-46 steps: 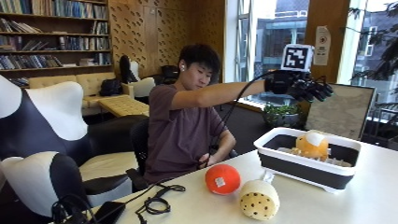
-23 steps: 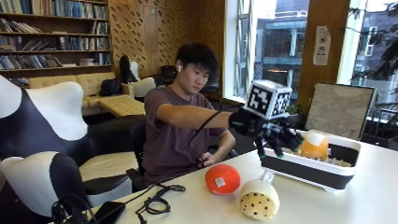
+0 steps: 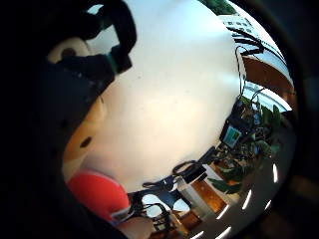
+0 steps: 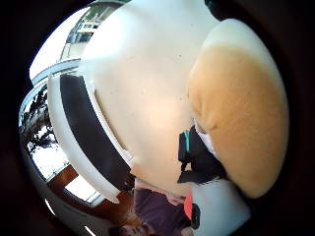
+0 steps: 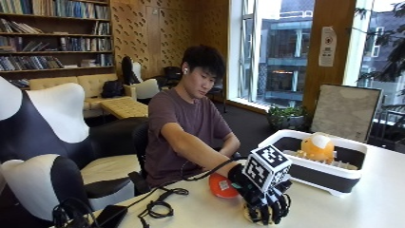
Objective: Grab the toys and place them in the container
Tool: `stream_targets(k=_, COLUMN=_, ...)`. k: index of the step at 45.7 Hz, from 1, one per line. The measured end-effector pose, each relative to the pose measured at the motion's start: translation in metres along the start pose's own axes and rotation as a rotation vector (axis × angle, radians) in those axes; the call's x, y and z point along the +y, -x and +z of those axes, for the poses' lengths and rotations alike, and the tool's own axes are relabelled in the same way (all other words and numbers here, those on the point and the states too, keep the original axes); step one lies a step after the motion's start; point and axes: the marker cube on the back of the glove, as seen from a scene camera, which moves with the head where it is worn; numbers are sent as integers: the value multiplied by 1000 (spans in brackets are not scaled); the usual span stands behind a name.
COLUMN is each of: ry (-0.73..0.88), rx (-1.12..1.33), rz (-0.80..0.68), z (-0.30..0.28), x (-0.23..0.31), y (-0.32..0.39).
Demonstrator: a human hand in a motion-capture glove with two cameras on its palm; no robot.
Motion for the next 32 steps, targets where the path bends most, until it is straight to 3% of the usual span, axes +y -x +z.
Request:
stream_targets(k=6, ry=-211, rx=-32, rz=-22, z=-12, x=1, y=10)
stream_targets(k=12, ry=-287, rx=-85, rz=-58, z=-40, x=12, y=23)
stream_targets(k=32, ry=-556, rx=-11, rz=-182, z=-246, x=116, y=138)
